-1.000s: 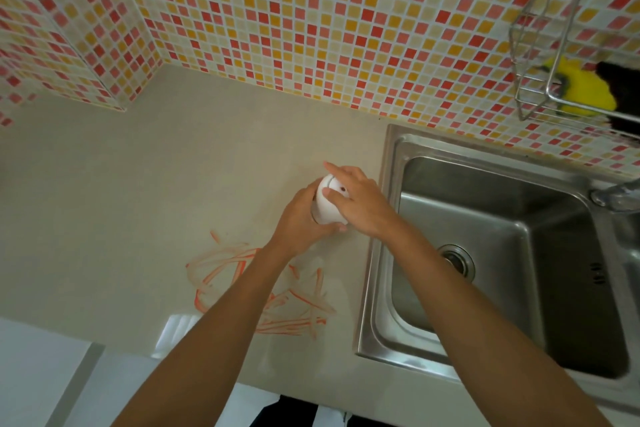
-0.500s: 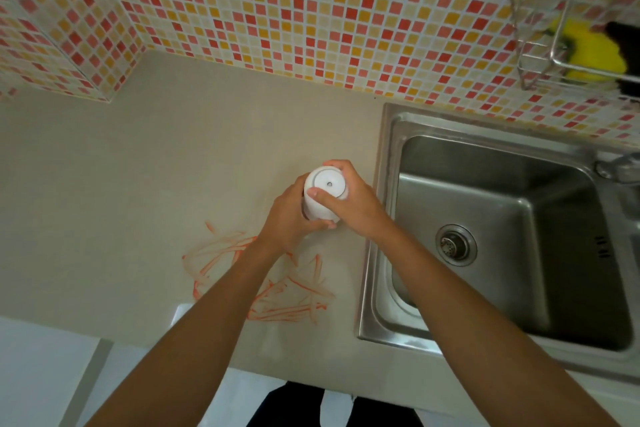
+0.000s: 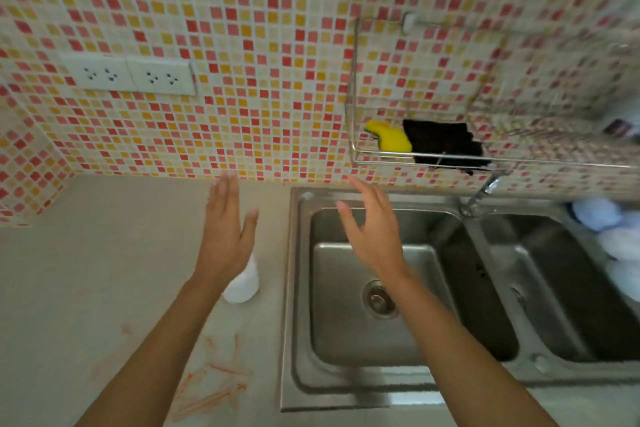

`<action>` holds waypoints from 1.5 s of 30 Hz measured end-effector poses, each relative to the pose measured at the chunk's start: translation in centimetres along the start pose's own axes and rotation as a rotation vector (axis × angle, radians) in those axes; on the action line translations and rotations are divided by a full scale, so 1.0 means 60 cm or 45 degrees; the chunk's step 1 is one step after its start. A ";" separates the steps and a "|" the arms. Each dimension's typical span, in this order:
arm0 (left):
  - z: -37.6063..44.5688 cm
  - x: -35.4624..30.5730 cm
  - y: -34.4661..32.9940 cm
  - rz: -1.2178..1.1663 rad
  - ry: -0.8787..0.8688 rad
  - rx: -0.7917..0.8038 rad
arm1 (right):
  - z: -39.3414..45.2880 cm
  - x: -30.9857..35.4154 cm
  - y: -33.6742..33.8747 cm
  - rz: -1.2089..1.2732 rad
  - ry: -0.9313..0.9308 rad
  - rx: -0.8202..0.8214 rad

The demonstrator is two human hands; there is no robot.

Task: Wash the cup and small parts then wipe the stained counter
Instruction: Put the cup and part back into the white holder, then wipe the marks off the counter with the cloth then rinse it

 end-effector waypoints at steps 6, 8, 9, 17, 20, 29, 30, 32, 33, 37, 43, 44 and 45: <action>0.076 -0.239 -0.142 0.140 -0.443 0.059 | 0.122 -0.037 0.176 -0.114 0.135 -0.405; 0.102 -0.283 -0.186 0.269 -0.471 0.110 | 0.166 -0.065 0.197 -0.181 0.093 -0.400; 0.115 -0.295 -0.205 0.343 -0.472 0.134 | 0.190 -0.084 0.199 -0.204 0.038 -0.358; 0.135 -0.293 -0.248 0.654 -0.508 0.021 | 0.301 -0.185 0.139 -0.509 -0.566 0.272; 0.135 -0.294 -0.251 0.647 -0.501 0.005 | 0.310 -0.191 0.114 -0.741 -0.576 0.346; 0.133 -0.295 -0.252 0.622 -0.434 0.019 | 0.331 -0.178 0.117 -1.038 -0.266 0.326; 0.133 -0.295 -0.251 0.619 -0.428 0.028 | 0.333 -0.179 0.127 -1.033 -0.255 0.283; 0.132 -0.296 -0.250 0.618 -0.422 0.049 | 0.338 -0.190 0.145 -0.942 -0.280 0.168; 0.132 -0.295 -0.251 0.619 -0.419 0.068 | 0.341 -0.198 0.152 -0.849 -0.313 0.096; 0.130 -0.294 -0.250 0.573 -0.398 0.132 | 0.339 -0.235 0.176 -0.158 -0.609 -0.132; 0.090 -0.286 -0.197 0.289 -0.408 0.132 | 0.308 -0.190 0.226 0.442 -0.661 -0.376; 0.074 -0.270 -0.178 0.234 -0.380 0.098 | 0.298 -0.172 0.232 0.472 -0.603 -0.399; 0.056 -0.245 -0.157 0.196 -0.339 0.060 | 0.286 -0.150 0.238 0.509 -0.532 -0.418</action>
Point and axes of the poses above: each hand's wrist, its own z-axis towards the middle knuckle, its own y-axis out of the back of the hand, x = y × z, the point moved 6 cm from there along z, towards the middle knuckle, and after that the axes turned 8 degrees about -x, right-handed, at the moved point
